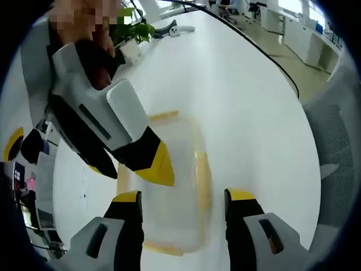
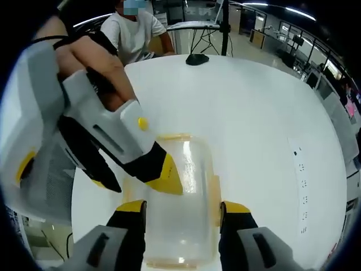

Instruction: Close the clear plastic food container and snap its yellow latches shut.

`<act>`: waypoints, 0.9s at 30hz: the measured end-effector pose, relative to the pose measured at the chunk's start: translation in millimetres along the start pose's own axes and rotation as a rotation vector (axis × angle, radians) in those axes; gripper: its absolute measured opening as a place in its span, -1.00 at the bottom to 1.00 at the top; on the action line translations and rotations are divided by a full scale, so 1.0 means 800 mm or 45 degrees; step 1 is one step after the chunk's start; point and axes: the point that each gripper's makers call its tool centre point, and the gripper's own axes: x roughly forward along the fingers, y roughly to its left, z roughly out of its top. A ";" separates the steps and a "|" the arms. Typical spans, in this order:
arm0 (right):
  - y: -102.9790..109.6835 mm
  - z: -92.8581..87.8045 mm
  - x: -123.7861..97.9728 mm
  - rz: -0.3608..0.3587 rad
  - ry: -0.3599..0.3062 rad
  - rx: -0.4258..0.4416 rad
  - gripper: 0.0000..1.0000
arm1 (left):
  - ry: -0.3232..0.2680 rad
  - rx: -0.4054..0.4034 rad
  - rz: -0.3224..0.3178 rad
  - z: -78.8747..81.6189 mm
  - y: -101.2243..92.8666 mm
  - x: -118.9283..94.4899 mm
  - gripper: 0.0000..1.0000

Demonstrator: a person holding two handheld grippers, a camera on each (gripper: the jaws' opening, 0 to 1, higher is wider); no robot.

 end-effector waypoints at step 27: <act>0.002 0.002 0.007 0.094 0.048 -0.001 0.05 | 0.025 0.058 0.088 0.003 0.013 0.011 0.03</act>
